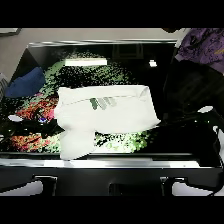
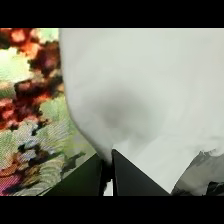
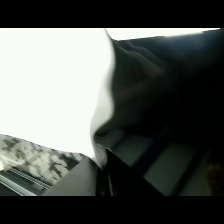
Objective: Fold the clothes and pants, and hang the long-sleeved shirts on hangers.
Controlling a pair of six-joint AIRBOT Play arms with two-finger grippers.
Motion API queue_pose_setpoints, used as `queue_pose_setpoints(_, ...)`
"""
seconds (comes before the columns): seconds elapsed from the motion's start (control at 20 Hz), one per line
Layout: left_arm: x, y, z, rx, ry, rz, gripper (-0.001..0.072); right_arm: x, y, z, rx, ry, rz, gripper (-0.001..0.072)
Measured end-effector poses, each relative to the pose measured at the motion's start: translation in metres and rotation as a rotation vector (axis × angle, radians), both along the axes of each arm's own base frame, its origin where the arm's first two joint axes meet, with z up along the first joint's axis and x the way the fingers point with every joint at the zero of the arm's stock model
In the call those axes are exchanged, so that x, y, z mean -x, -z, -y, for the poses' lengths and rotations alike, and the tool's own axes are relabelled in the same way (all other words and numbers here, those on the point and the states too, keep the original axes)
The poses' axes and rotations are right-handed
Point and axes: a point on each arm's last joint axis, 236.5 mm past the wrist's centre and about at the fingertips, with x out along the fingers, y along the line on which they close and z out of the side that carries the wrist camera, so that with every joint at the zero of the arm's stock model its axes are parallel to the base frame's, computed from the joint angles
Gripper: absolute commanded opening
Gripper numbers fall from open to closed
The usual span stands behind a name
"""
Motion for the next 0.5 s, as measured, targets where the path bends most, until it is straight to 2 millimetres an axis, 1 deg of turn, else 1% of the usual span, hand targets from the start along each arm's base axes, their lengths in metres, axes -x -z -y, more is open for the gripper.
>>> queue_pose_setpoints(0.1,-0.011,-0.009,-0.004,-0.013,0.005,0.038,0.0015,-0.019,-0.021,-0.008,-0.024,0.010,0.097,0.0022)
queue_pose_setpoints(0.15,-0.023,-0.017,-0.008,-0.025,0.007,0.075,0.0014,-0.031,-0.033,-0.013,-0.024,0.004,0.151,0.0022)
queue_pose_setpoints(0.2,-0.036,-0.029,-0.011,-0.040,0.010,0.119,0.0014,-0.043,-0.046,-0.018,-0.018,-0.001,0.202,0.0022)
queue_pose_setpoints(0.25,-0.054,-0.047,-0.016,-0.060,0.014,0.178,0.0013,-0.057,-0.060,-0.023,-0.006,-0.011,0.258,0.0022)
queue_pose_setpoints(0.3,-0.074,-0.070,-0.021,-0.080,0.015,0.244,0.0013,-0.074,-0.079,-0.028,0.017,-0.021,0.327,0.0022)
queue_pose_setpoints(0.35,-0.095,-0.096,-0.026,-0.103,0.014,0.318,0.0014,-0.094,-0.102,-0.032,0.046,-0.026,0.399,0.0022)
queue_pose_setpoints(0.4,-0.116,-0.127,-0.031,-0.127,0.009,0.398,0.0014,-0.112,-0.128,-0.033,0.084,-0.028,0.474,0.0022)
queue_pose_setpoints(0.45,-0.138,-0.167,-0.037,-0.156,0.001,0.495,0.0014,-0.130,-0.157,-0.034,0.124,-0.029,0.552,0.0023)
queue_pose_setpoints(0.5,-0.155,-0.210,-0.042,-0.190,-0.005,0.591,0.0013,-0.147,-0.195,-0.034,0.168,-0.026,0.643,0.0023)
